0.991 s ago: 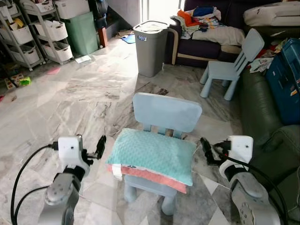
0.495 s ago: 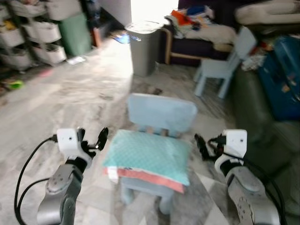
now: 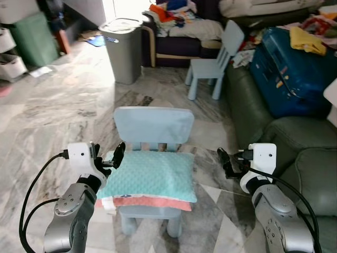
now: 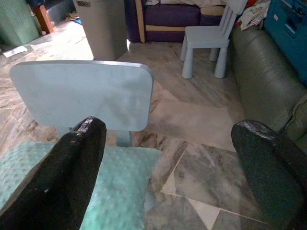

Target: Move the pillow to the sofa

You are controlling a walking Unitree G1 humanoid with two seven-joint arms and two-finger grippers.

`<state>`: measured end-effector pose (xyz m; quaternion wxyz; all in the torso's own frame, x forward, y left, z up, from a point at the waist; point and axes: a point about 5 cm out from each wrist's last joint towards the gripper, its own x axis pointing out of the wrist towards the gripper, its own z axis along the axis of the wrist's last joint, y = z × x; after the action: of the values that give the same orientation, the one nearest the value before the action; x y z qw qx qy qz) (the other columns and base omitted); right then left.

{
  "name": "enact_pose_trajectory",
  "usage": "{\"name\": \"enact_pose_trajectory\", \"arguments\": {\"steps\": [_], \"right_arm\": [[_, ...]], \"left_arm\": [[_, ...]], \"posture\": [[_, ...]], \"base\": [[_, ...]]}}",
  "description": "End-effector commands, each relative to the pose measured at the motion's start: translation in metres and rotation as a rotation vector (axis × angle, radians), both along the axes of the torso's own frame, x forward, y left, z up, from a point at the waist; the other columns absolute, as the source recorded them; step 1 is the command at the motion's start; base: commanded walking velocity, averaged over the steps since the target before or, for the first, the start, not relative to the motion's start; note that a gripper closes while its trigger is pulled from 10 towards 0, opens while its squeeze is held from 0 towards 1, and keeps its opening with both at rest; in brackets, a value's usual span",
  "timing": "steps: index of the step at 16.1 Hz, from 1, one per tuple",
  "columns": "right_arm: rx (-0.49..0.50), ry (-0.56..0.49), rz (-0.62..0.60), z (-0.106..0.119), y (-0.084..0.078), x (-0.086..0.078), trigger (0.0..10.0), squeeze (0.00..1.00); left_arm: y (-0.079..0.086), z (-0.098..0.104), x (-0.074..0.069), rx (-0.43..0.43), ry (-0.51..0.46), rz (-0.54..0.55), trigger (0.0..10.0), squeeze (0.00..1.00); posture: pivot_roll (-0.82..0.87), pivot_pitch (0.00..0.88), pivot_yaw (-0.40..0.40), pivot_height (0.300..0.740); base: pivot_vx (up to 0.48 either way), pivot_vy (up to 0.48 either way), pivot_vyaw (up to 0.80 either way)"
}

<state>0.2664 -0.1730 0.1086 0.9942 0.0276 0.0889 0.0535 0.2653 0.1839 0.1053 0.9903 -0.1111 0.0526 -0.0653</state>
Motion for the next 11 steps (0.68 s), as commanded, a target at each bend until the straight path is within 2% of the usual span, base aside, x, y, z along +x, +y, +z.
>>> {"name": "enact_pose_trajectory", "arguments": {"steps": [1, 2, 11], "right_arm": [[-0.001, -0.019, 0.006, 0.007, 0.002, 0.001, 10.0, 0.00], [-0.001, -0.020, 0.007, 0.007, 0.002, 0.002, 10.0, 0.00], [0.000, -0.084, -0.027, 0.021, 0.002, 0.009, 10.0, 0.00]], "left_arm": [[0.003, 0.003, 0.001, 0.010, -0.001, 0.013, 10.0, 0.00], [0.003, 0.003, 0.001, 0.011, -0.001, 0.012, 10.0, 0.00], [0.006, 0.002, 0.000, 0.038, 0.010, 0.019, 10.0, 0.00]], "posture": [[-0.04, 0.000, 0.000, 0.740], [-0.04, 0.000, 0.000, 0.740], [-0.03, 0.000, 0.002, 0.740]], "base": [[0.000, 0.000, -0.80], [0.000, 0.000, -0.80], [0.000, 0.000, 0.00]]}}
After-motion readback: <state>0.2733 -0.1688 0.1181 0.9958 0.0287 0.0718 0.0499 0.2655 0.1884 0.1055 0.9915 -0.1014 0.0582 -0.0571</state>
